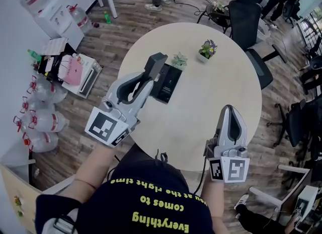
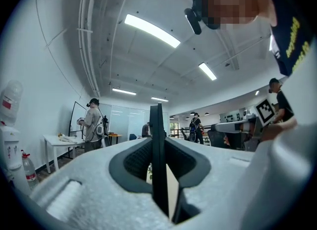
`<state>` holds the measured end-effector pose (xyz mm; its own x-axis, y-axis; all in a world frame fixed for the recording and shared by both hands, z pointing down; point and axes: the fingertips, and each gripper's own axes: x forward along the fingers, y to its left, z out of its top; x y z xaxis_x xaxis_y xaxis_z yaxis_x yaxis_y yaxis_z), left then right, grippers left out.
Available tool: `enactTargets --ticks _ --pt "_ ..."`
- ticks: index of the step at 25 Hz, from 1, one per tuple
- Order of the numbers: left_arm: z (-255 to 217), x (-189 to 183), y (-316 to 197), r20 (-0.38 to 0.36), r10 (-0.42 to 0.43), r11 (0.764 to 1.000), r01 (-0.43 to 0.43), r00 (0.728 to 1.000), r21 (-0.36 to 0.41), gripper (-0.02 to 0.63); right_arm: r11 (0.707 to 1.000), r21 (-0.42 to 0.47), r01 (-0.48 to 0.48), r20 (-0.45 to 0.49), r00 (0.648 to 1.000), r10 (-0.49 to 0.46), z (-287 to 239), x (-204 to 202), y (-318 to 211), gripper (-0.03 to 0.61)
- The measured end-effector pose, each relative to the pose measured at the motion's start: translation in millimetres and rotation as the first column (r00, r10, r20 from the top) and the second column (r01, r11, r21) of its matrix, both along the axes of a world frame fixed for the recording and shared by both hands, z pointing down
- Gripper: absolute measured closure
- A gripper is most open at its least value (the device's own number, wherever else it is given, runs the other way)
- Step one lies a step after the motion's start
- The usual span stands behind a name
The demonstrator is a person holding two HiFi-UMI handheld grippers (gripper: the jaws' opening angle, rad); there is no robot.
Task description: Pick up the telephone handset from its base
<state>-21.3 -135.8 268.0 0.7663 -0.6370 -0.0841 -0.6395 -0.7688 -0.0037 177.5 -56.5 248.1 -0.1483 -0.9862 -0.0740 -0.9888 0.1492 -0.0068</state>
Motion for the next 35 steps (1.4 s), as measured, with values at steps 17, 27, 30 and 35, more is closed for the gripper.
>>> enactTargets --ticks 17,27,30,35 --pt "4 11 8 -0.009 0.060 0.998 -0.059 0.998 0.034 0.534 0.999 -0.005 -0.038 -0.022 0.999 0.038 3 -7 -2 0.568" --pt "7 6 1 -0.017 0.053 0.998 -0.052 0.998 0.028 0.534 0.999 -0.009 -0.034 -0.040 0.999 0.033 4 -15 -6 0.568" --pt "8 5 0 -0.017 0.051 0.998 -0.050 0.999 0.026 0.534 0.999 -0.010 -0.038 -0.040 0.999 0.037 4 -15 -6 0.568" --pt "9 6 0 -0.013 0.054 0.998 -0.054 0.998 0.030 0.534 0.999 -0.010 -0.040 -0.042 0.998 0.039 6 -14 -6 0.568"
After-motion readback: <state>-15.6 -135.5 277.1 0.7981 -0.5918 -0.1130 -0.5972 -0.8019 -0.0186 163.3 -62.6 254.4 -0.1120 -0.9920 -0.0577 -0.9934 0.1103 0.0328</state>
